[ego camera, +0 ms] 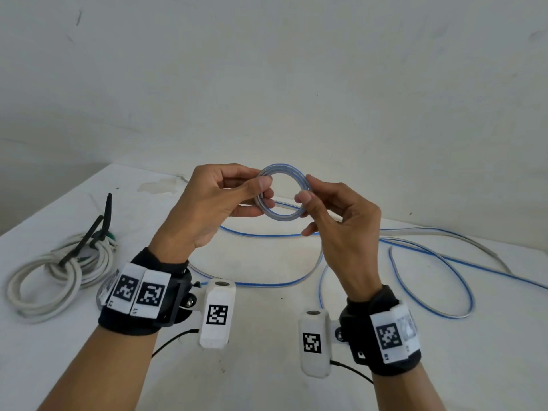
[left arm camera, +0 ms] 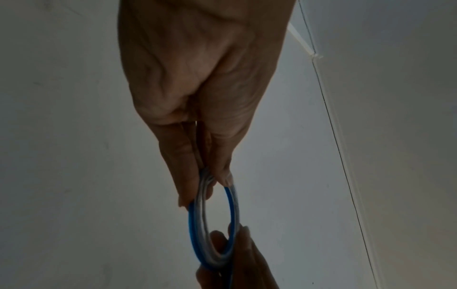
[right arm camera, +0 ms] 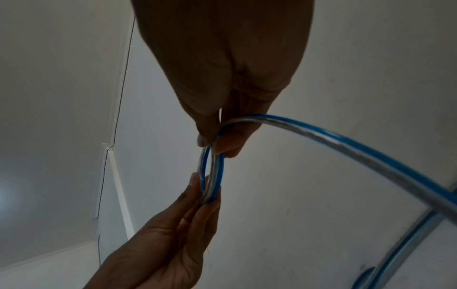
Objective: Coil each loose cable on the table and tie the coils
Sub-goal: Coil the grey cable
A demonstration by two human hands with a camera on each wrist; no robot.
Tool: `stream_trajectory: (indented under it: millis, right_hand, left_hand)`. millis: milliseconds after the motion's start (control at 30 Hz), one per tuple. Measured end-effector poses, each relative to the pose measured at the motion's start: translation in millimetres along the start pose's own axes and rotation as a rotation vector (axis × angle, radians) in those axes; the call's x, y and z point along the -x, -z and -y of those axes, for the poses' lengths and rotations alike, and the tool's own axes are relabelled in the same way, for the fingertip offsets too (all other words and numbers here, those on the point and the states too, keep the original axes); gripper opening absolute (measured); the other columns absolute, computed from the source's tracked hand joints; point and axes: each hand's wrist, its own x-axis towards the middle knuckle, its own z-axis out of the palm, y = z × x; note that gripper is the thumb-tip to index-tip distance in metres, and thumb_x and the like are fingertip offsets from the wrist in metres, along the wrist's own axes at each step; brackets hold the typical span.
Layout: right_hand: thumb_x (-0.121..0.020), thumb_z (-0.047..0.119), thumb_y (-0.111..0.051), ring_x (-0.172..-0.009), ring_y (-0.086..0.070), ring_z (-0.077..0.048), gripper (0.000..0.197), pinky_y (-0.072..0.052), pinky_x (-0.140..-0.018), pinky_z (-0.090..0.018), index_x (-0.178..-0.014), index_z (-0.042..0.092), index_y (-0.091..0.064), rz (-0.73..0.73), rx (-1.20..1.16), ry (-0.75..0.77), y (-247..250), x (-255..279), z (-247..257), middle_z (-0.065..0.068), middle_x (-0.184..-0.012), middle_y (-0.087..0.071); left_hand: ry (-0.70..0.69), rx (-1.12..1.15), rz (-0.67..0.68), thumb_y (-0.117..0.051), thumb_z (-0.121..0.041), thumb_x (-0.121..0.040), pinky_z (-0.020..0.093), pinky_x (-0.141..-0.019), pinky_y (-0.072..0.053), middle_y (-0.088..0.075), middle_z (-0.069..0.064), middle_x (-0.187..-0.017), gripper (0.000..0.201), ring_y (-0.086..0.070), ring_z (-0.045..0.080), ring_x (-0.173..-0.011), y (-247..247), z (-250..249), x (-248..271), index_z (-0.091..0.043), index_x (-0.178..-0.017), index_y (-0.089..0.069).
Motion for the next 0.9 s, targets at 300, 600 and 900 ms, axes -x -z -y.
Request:
stream_trajectory:
  millis: [300,600,900]
  right_hand:
    - [-0.094,0.012,-0.072,-0.085,-0.072,-0.024,0.007,-0.055,-0.051,-0.026,-0.099,0.016,-0.070,-0.180,-0.047,-0.008,-11.4,5.1,-10.9,-0.008,-0.095,-0.077]
    - [-0.101,0.015,-0.061,-0.088,-0.075,-0.031,0.009,-0.056,-0.057,-0.030,-0.109,0.009,-0.058,-0.189,-0.155,-0.004,-8.8,2.2,-16.3,-0.009,-0.097,-0.078]
    - [-0.099,0.009,-0.064,-0.083,-0.074,-0.020,0.012,-0.054,-0.056,-0.024,-0.110,0.009,-0.067,-0.174,-0.188,-0.069,-1.8,-2.5,-16.5,-0.010,-0.094,-0.078]
  left_hand:
    - [-0.016,0.085,-0.062,-0.072,-0.014,-0.090,0.028,-0.066,-0.061,-0.076,0.009,-0.081,0.017,-0.076,0.022,-0.073,-10.2,0.6,0.9,-0.001,-0.102,-0.072]
    - [-0.051,0.125,-0.109,-0.071,-0.015,-0.093,0.032,-0.069,-0.061,-0.076,0.013,-0.085,0.016,-0.076,0.025,-0.078,-27.1,8.1,3.6,-0.001,-0.101,-0.069]
    - [-0.022,0.137,-0.079,-0.071,-0.016,-0.093,0.038,-0.075,-0.063,-0.076,0.015,-0.087,0.018,-0.075,0.026,-0.081,-30.7,10.4,4.1,0.001,-0.100,-0.069]
